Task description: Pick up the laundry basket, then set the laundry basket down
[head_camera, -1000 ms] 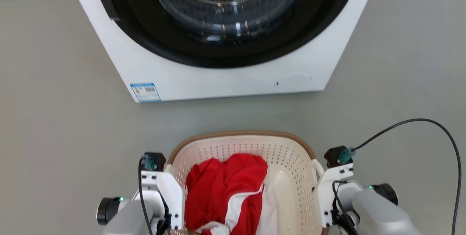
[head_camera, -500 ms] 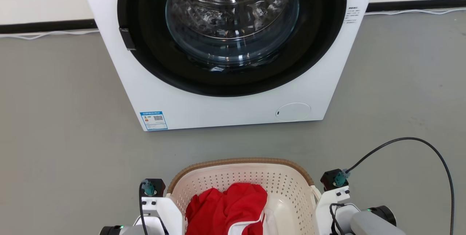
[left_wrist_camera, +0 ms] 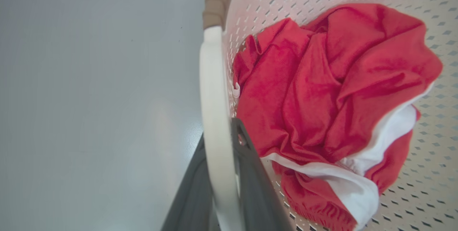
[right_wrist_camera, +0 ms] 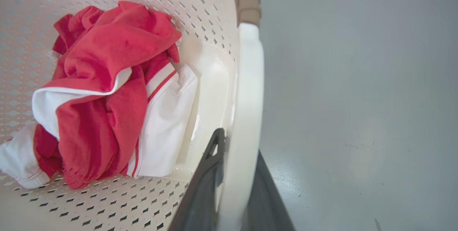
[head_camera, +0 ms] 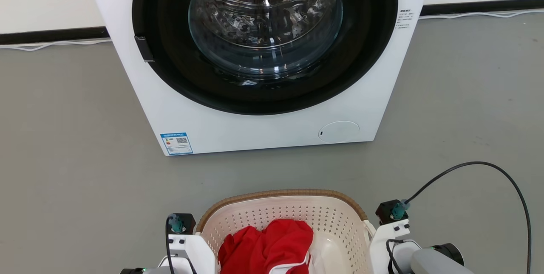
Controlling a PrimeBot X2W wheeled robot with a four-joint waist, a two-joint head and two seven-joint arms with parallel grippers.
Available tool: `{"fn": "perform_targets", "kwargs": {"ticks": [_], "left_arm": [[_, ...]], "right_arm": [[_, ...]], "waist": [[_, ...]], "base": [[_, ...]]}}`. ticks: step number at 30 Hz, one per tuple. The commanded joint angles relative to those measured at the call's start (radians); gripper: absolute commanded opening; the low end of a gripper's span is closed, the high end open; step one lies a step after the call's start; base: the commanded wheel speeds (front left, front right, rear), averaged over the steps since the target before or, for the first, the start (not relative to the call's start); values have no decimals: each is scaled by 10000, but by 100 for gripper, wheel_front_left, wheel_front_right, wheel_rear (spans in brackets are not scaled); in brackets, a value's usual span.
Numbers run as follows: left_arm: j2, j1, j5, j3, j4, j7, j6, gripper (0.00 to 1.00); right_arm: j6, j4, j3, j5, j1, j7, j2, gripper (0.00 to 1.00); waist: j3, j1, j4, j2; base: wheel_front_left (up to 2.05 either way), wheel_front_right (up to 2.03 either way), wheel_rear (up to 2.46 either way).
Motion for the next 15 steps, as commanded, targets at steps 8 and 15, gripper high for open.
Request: {"fn": "perform_targets", "kwargs": {"ticks": [8, 15], "left_arm": [[-76, -301, -215, -69, -64, -105, 35, 0], [-76, -330, -378, -245, -30, -134, 64, 0]], "right_arm": [[177, -311, 205, 228, -2, -246, 404, 0], [177, -279, 277, 379, -43, -304, 404, 0]], "waist": [[-20, 1, 180, 0], [18, 1, 271, 0]], "base": [[0, 0, 0], [0, 0, 0]]}}
